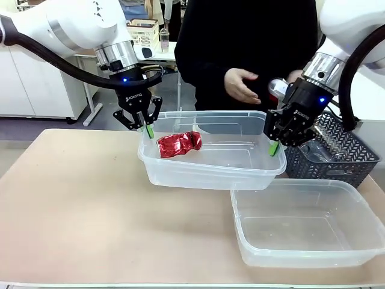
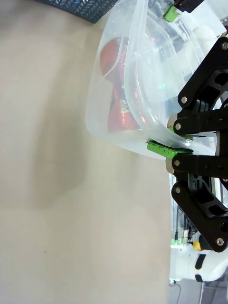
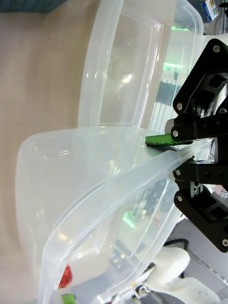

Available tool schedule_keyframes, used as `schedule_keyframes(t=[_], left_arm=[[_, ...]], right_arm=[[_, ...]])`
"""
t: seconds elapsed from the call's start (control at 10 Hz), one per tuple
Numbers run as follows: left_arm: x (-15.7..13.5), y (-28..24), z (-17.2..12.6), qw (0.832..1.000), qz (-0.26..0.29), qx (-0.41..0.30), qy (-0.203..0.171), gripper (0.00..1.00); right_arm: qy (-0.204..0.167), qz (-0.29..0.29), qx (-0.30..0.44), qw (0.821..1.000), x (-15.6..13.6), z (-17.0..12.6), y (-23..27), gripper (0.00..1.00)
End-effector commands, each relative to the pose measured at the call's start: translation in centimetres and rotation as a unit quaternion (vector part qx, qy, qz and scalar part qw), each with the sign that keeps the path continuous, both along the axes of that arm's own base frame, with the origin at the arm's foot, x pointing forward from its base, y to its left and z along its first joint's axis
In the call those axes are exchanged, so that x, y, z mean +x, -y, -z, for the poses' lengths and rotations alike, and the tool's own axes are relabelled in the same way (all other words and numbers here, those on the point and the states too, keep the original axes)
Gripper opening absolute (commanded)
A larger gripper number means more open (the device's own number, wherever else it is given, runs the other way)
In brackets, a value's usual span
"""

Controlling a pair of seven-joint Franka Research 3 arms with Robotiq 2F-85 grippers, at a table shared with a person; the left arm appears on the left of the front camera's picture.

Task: Sort the waste into each basket.
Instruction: Offer the picked Organizing box to the human.

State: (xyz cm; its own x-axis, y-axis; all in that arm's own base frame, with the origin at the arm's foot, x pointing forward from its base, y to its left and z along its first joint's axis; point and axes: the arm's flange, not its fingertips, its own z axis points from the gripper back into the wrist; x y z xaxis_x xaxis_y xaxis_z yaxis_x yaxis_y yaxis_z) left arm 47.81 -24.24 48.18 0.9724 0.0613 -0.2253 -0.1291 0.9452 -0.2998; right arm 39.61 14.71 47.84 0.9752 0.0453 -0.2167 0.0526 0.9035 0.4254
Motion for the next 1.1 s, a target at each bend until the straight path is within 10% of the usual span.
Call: schedule_keyframes(t=[0.0,1.0], left_arm=[[0.48,-0.24,-0.33,1.0,-0.021,-0.007,0.006,0.06],[0.48,-0.24,-0.33,1.0,-0.021,-0.007,0.006,0.06]], right_arm=[[-0.004,-0.003,0.004,1.0,-0.14,-0.35,-0.19,0.06],[-0.004,-0.003,0.004,1.0,-0.14,-0.35,-0.19,0.06]])
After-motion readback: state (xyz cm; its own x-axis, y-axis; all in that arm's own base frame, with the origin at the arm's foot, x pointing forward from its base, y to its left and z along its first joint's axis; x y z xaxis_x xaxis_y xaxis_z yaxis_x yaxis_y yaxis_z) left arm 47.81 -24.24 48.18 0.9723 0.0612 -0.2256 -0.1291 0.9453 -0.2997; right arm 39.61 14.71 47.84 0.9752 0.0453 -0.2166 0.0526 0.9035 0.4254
